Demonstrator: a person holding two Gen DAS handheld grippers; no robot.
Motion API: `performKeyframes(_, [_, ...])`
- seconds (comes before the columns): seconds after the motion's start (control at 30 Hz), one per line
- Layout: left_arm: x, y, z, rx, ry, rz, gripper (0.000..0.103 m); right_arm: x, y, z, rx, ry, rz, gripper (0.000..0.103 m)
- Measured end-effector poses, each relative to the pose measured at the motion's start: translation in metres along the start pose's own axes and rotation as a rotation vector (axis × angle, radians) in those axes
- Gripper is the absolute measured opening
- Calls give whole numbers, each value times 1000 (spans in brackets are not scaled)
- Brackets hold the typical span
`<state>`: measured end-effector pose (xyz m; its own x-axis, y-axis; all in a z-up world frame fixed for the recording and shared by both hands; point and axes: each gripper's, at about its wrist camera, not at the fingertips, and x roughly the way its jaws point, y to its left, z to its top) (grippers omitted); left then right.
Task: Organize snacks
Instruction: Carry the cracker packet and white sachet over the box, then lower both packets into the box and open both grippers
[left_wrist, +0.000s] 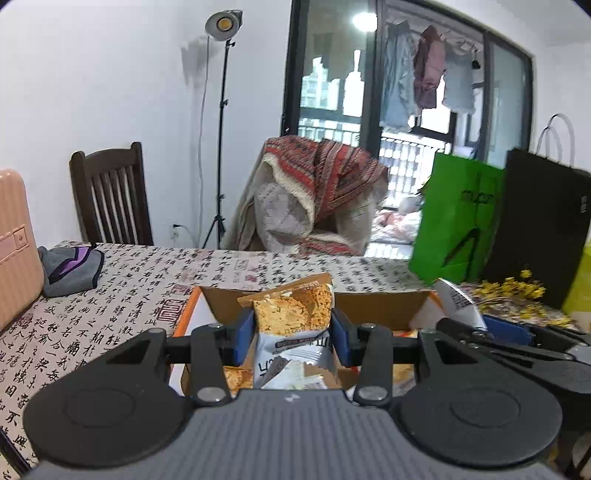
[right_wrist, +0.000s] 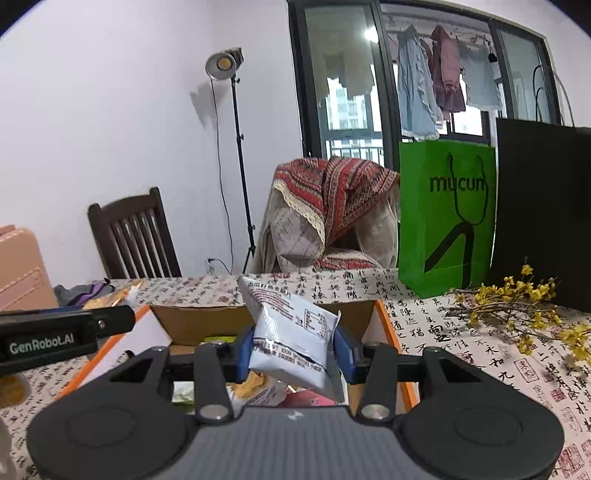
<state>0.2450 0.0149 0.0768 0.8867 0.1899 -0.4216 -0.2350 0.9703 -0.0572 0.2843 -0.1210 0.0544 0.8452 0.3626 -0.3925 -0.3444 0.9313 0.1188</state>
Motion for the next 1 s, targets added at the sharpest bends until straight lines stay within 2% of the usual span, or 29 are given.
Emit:
performKeyframes(0.1, [19, 2, -7, -10, 28, 18, 45, 13, -5, -5, 40, 18, 2, 46])
performKeyframes(0.2, [25, 6, -17, -2, 25, 22, 61, 22, -8, -11, 38, 56, 10, 56])
performKeyframes(0.27, [22, 8, -21, 5, -4, 42, 90, 22, -11, -14, 40, 67, 24, 75])
performKeyframes(0.3, [19, 11, -22, -5, -23, 49, 98, 22, -14, -14, 53, 65, 24, 91])
performKeyframes(0.33, [15, 15, -23, -17, -44, 47, 103, 20, -16, -15, 65, 62, 29, 100])
performKeyframes(0.4, [9, 18, -23, -26, -71, 40, 103, 17, -20, -16, 77, 60, 52, 103])
performKeyframes(0.67, [-9, 21, -23, -34, -95, 48, 103, 0, -20, -21, 70, 47, 67, 103])
performKeyframes(0.8, [-28, 27, -25, -43, -112, 11, 103, -19, -19, -20, 65, 21, 78, 103])
performKeyframes(1.0, [-80, 38, -36, -44, -174, -52, 103, -67, -17, -26, 37, -39, 124, 103])
